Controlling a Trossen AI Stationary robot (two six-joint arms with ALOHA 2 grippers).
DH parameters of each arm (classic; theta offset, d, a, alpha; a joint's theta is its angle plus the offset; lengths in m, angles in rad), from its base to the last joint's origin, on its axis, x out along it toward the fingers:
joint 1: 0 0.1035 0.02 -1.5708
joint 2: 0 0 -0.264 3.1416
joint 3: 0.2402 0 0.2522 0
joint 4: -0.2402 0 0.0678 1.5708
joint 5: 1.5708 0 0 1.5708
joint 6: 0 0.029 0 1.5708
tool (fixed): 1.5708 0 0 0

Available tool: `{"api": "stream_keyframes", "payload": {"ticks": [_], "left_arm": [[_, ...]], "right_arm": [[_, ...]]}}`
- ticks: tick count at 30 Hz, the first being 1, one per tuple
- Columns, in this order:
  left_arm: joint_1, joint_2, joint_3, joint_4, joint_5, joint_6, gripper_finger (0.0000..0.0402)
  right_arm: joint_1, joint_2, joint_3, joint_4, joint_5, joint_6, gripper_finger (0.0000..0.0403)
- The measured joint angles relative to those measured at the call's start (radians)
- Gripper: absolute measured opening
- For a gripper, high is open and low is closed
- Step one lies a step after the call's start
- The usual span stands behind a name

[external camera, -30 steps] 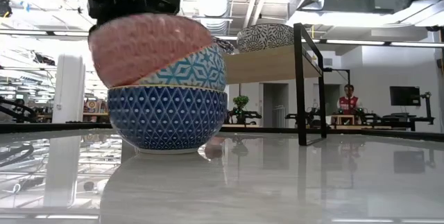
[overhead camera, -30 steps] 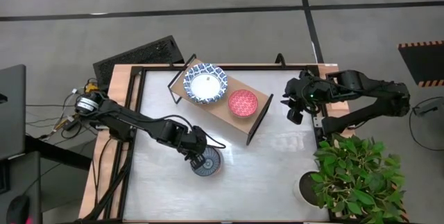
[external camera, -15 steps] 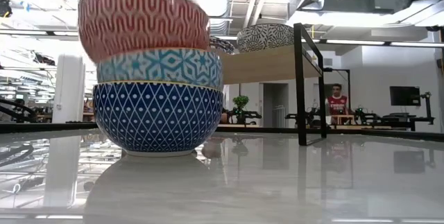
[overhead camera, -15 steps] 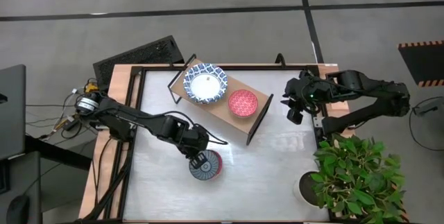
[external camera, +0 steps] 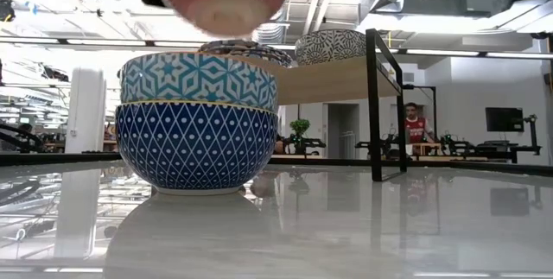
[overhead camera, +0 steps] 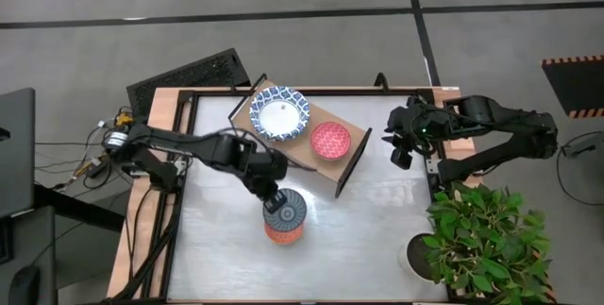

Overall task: Place and stack bowls onto a shelf
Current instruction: Stack the blue bowl on top of the red bowl on the shelf

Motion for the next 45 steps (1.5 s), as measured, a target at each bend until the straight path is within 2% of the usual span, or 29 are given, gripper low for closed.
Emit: {"api": "stream_keyframes", "payload": {"ticks": [8,14,24,33,40,45], "left_arm": [[0.132,0.0,0.246,-0.11,0.011,0.024,0.0],[0.251,-0.001,0.358,-0.14,-0.016,0.018,0.0],[0.379,0.008,0.393,-0.107,-0.014,0.076,0.0],[0.423,0.05,0.429,-0.003,0.008,0.1,0.0],[0.445,0.208,0.599,-0.016,-0.027,0.197,0.0],[0.45,0.341,0.781,-0.174,-0.001,0.264,0.0]], "right_arm": [[0.0,0.0,0.0,0.006,0.002,-0.018,0.0131],[0.0,0.0,0.0,0.006,0.005,-0.018,0.0131],[0.0,0.0,0.0,0.006,0.006,-0.018,0.0131],[0.0,0.0,0.0,0.006,0.008,-0.022,0.0131],[0.0,0.0,0.0,0.013,0.008,-0.025,0.0131],[0.0,0.0,0.0,0.013,0.008,-0.025,0.0131]]}}
